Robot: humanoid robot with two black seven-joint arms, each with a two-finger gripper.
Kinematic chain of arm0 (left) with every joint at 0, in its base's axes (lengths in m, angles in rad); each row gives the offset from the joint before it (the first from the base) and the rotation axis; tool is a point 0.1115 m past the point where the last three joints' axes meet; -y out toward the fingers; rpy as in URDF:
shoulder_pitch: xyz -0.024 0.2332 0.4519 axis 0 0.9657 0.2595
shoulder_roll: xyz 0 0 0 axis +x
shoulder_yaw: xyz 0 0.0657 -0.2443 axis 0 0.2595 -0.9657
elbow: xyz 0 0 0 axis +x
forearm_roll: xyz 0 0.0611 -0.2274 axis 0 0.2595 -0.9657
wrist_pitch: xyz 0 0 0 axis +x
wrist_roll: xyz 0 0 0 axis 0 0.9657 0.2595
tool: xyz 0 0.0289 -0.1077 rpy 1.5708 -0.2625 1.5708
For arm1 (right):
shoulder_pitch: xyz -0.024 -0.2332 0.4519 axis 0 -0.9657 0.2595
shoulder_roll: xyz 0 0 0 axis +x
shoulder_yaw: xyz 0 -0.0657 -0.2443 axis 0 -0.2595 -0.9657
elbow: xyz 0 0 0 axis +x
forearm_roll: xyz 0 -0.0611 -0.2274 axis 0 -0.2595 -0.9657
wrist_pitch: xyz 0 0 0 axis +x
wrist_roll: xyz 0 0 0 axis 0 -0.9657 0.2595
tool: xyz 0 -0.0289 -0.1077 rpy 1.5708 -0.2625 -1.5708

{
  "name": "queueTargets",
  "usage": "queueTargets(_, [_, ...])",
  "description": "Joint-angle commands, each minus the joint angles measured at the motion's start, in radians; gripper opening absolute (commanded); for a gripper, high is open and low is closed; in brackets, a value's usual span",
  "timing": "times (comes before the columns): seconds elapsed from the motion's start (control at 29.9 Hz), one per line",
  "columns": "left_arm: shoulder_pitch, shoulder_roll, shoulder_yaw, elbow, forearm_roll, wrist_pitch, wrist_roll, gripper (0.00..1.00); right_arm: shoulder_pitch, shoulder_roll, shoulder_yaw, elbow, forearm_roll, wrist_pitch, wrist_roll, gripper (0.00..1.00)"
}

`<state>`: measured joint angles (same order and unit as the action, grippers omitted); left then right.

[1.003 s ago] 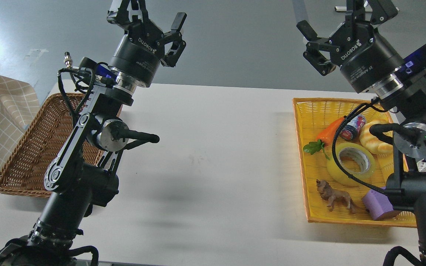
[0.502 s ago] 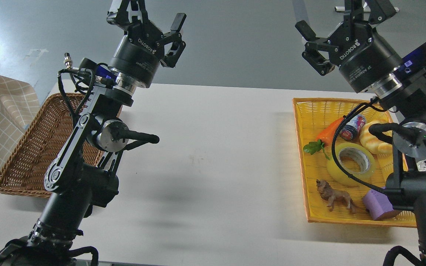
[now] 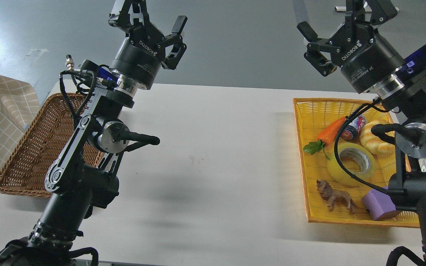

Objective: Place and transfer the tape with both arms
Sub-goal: 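Raise the right gripper up and away from the yellow basket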

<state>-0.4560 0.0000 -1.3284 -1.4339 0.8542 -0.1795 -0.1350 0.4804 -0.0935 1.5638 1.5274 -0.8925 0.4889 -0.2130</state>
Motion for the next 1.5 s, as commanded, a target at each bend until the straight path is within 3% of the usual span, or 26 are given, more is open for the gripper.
queueTargets(0.0, [-0.003, 0.0, 0.0, 0.003, 0.0, 0.0, 0.0, 0.98, -0.009, -0.121, -0.019, -0.003, -0.005, 0.0, 0.0, 1.0])
queueTargets(0.6, [-0.003, 0.0, 0.006, 0.018, 0.003, 0.003, 0.006, 0.98, -0.132, -0.445, -0.041, -0.016, -0.229, 0.0, 0.006, 1.0])
queueTargets(1.1, [0.008, 0.0, 0.006, 0.052, 0.005, 0.005, 0.008, 0.98, -0.223, -0.477, -0.039, -0.045, -0.606, 0.0, 0.029, 1.0])
queueTargets(1.47, [0.008, 0.0, 0.006, 0.069, 0.006, 0.002, 0.009, 0.98, -0.281, -0.447, -0.019, -0.055, -0.628, 0.0, 0.043, 1.0])
